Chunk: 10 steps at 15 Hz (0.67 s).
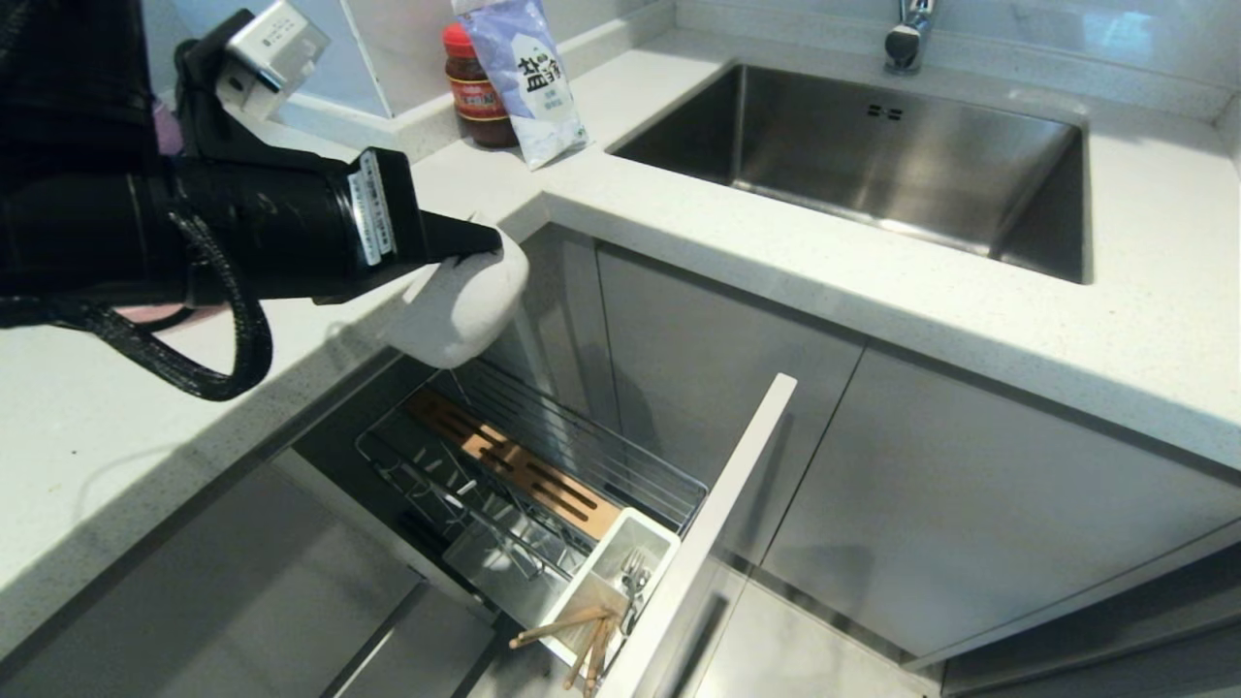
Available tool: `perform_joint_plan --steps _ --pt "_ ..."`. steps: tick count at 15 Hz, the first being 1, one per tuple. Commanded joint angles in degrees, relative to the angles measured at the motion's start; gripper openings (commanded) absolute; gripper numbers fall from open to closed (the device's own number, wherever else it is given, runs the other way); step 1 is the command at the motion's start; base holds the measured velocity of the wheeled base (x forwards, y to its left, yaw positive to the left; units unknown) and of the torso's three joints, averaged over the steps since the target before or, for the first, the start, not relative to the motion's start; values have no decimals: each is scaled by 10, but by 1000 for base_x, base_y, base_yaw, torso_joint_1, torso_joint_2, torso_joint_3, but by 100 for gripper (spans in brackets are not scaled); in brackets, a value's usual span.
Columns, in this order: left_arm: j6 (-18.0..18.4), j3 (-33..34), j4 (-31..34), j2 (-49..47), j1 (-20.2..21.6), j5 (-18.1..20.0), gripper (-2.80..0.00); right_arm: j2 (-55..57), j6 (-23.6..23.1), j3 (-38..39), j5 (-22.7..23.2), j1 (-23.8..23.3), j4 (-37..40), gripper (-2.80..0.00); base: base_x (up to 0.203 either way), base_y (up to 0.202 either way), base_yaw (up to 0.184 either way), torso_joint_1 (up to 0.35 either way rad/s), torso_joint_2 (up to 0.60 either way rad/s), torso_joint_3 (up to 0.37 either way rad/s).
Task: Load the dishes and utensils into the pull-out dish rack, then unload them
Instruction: Pick up the bowl and place it in the cupboard
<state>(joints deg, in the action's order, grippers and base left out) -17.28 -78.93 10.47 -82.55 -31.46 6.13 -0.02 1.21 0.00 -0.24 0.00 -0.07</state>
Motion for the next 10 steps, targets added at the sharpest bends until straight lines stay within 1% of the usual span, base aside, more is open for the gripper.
perform_joint_plan --steps 1,2,3,4,5,6,7,8,9,10 --pt "-38 21 -4 -17 -34 -18 -280 -2 0 1 0 0 0 -280 0 0 0 0 0 0" --pt "-54 27 -13 -19 -36 -28 -280 -2 0 1 0 0 0 -280 0 0 0 0 0 0" --pt "-94 33 -24 -20 -41 -31 -280 -2 0 1 0 0 0 -280 0 0 0 0 0 0" --pt "-146 43 -39 -22 -47 -36 -280 -2 0 1 0 0 0 -280 0 0 0 0 0 0" --pt "-184 66 -56 -27 -53 -46 -280 -2 0 1 0 0 0 -280 0 0 0 0 0 0" --pt "-210 95 -81 -34 -59 -62 -280 -2 0 1 0 0 0 -280 0 0 0 0 0 0" --pt "-235 125 -118 -42 -70 -84 -280 -2 0 1 0 0 0 -280 0 0 0 0 0 0" --pt "-269 148 -167 -54 -85 -120 -280 -2 0 1 0 0 0 -280 0 0 0 0 0 0" --pt "-306 162 -209 -74 -102 -165 -280 -2 0 1 0 0 0 -280 0 0 0 0 0 0" --pt "-331 169 -241 -93 -117 -200 -280 -2 0 1 0 0 0 -280 0 0 0 0 0 0"
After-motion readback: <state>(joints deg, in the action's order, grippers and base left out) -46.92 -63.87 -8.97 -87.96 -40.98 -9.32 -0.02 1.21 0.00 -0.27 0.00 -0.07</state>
